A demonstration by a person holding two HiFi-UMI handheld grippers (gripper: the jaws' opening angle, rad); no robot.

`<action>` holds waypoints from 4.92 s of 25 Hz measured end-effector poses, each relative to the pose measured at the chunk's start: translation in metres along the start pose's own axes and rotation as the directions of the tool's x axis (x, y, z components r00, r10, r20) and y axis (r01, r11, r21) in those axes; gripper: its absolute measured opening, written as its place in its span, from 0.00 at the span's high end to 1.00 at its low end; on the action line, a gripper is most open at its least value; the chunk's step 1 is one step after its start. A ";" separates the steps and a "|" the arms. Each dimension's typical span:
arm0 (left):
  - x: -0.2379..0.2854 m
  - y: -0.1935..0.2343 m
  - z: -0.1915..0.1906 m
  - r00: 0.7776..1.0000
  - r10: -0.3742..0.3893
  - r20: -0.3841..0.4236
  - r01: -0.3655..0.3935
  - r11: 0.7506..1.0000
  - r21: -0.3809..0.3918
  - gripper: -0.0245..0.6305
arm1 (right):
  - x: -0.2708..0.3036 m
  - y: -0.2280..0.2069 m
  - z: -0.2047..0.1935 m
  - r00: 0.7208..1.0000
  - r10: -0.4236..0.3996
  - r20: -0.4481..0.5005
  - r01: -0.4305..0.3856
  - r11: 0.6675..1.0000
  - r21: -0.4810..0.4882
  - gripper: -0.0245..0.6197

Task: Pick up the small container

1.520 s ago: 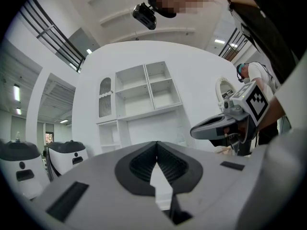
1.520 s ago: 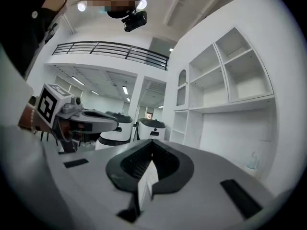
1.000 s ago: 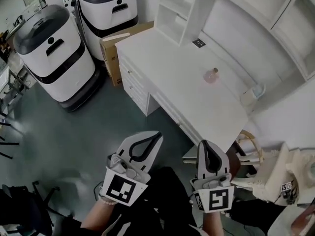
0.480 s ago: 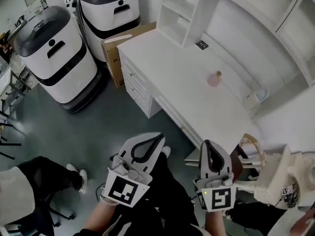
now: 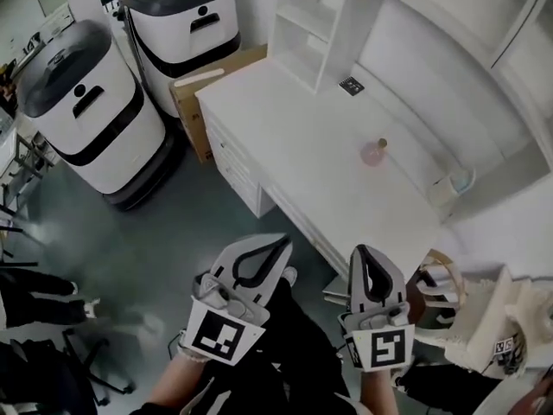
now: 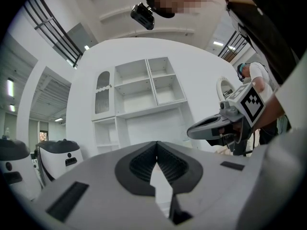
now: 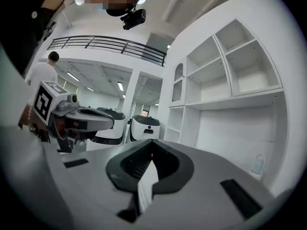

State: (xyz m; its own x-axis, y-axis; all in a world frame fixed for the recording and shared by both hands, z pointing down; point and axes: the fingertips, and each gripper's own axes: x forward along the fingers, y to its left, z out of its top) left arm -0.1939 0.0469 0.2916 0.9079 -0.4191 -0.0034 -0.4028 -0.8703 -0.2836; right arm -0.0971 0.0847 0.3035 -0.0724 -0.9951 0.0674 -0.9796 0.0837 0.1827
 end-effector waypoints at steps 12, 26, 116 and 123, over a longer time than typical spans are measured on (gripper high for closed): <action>0.109 0.028 -0.006 0.999 -0.053 0.007 0.053 0.999 -0.003 0.96 | 0.063 -0.087 -0.011 0.999 -0.041 -0.013 0.041 0.999 0.016 0.96; 0.221 0.050 -0.019 0.991 -0.131 -0.002 0.131 0.991 -0.010 0.96 | 0.124 -0.175 -0.031 0.995 -0.078 -0.055 0.080 0.996 0.029 0.96; 0.372 0.074 -0.122 0.884 -0.464 -0.059 0.461 0.885 -0.061 0.96 | 0.276 -0.299 -0.272 0.873 -0.261 -0.411 0.371 0.904 0.213 0.71; 0.373 0.078 -0.126 0.877 -0.475 -0.075 0.472 0.880 -0.052 0.96 | 0.283 -0.303 -0.273 0.872 -0.295 -0.391 0.390 0.901 0.192 0.72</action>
State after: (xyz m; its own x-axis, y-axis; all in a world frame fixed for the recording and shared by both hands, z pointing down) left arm 0.0991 -0.2099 0.3889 0.9788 0.0263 0.2034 0.0681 -0.9771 -0.2014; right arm 0.2309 -0.2075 0.5352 0.2987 -0.8717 0.3885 -0.9464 -0.3230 0.0029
